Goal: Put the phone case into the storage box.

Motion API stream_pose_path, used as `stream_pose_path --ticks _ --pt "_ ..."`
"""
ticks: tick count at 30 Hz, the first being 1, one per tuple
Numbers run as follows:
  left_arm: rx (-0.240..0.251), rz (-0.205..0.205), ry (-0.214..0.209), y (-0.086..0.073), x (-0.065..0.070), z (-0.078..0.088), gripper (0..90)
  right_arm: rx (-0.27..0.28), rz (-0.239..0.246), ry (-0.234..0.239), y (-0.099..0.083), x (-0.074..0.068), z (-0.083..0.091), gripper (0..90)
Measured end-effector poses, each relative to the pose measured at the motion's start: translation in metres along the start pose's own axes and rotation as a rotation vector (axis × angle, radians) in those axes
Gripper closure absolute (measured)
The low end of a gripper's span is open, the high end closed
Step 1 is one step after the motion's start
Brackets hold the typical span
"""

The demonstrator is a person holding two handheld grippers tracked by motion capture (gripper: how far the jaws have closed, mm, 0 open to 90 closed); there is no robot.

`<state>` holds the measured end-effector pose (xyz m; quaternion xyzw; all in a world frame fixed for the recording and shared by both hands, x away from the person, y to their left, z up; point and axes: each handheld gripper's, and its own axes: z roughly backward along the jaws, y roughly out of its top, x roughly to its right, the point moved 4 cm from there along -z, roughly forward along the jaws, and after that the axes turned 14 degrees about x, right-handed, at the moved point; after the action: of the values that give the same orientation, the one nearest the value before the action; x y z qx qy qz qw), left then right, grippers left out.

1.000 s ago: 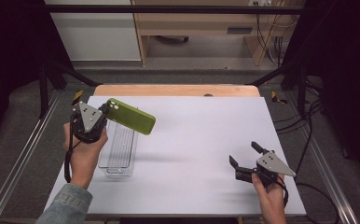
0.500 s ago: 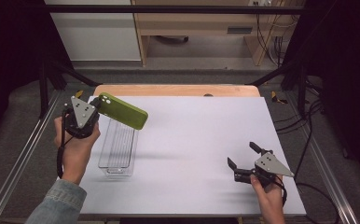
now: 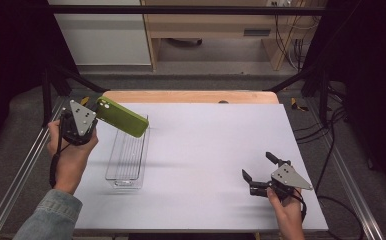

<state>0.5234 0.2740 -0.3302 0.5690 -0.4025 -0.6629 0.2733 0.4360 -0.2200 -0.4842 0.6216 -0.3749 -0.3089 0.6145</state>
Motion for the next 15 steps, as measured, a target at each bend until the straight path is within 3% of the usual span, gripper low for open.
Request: stream_pose_path --ticks 6,15 --pt "-0.024 -0.023 0.007 -0.0064 -0.0059 0.0009 87.9 0.006 0.002 0.004 0.0 0.0 0.0007 2.6" --pt "-0.036 -0.091 0.001 -0.009 -0.0069 0.0003 87.9 0.015 0.002 0.005 0.0003 0.0 0.0007 2.6"
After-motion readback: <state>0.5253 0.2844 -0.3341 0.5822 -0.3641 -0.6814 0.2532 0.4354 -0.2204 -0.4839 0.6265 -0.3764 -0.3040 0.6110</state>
